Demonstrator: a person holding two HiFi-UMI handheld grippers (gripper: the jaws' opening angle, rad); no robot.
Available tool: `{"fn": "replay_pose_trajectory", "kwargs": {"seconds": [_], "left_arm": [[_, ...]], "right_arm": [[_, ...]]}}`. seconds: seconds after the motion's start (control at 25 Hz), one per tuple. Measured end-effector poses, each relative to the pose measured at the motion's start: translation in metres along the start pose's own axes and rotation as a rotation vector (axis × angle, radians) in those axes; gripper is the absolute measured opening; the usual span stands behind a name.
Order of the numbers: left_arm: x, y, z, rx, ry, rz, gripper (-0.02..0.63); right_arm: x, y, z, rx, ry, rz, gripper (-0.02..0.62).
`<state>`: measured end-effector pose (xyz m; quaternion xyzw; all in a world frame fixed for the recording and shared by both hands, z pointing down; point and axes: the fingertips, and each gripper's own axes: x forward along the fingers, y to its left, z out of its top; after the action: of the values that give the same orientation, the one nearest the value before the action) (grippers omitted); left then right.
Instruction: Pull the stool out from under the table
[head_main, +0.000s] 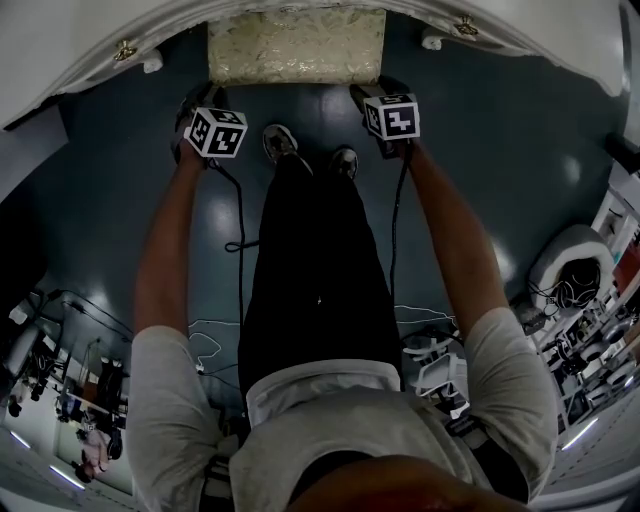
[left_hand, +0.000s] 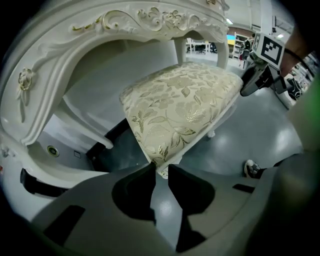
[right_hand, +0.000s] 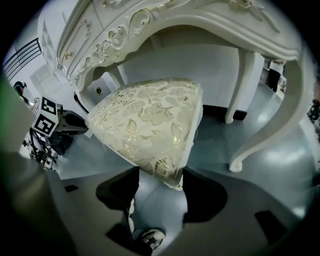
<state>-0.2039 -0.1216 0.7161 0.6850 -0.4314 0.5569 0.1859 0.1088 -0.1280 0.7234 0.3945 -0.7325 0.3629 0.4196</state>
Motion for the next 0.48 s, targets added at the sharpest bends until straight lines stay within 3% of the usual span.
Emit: {"fn": "replay_pose_trajectory", "kwargs": {"seconds": [0.36, 0.48], "left_arm": [[-0.007, -0.016, -0.012, -0.005, 0.018, -0.013, 0.067], [-0.006, -0.015, -0.011, -0.071, 0.038, -0.029, 0.067]], "right_arm": [[-0.004, 0.000, -0.016, -0.004, 0.026, -0.009, 0.275], [-0.003, -0.001, -0.012, -0.021, 0.022, 0.000, 0.275]]}}
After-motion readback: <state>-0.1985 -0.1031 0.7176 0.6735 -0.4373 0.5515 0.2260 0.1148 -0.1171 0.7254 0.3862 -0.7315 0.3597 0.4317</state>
